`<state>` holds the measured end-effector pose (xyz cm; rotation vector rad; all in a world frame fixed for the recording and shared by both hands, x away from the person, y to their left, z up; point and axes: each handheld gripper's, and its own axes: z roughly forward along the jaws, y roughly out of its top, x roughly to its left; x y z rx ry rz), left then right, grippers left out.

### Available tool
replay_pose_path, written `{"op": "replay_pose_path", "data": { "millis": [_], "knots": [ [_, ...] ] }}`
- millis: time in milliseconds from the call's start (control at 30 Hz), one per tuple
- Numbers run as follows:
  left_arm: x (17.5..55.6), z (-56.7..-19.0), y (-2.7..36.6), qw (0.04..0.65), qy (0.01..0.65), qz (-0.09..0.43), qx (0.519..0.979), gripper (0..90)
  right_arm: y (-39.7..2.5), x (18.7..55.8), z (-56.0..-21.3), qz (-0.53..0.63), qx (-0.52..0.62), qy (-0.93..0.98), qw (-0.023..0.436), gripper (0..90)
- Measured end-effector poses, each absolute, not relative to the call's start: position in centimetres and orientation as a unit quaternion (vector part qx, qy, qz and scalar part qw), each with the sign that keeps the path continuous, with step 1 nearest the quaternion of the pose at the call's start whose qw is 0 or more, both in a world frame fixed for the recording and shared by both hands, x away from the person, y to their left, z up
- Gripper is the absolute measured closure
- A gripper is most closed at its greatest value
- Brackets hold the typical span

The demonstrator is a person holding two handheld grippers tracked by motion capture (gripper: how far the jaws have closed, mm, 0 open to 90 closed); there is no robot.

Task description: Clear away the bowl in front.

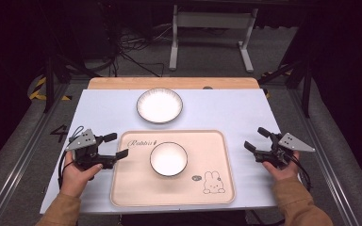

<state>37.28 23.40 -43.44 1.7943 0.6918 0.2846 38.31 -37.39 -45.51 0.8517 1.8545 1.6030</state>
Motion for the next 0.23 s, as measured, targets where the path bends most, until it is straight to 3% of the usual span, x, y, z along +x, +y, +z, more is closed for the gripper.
{"op": "replay_pose_path", "data": {
  "millis": [233],
  "knots": [
    [37.33, -44.11, 23.98, 0.563, 0.308, 0.124, 0.757, 16.1, -37.39, 38.31, -45.51, 0.595, 0.316, 0.688, 0.27, 13.4]
  ]
}}
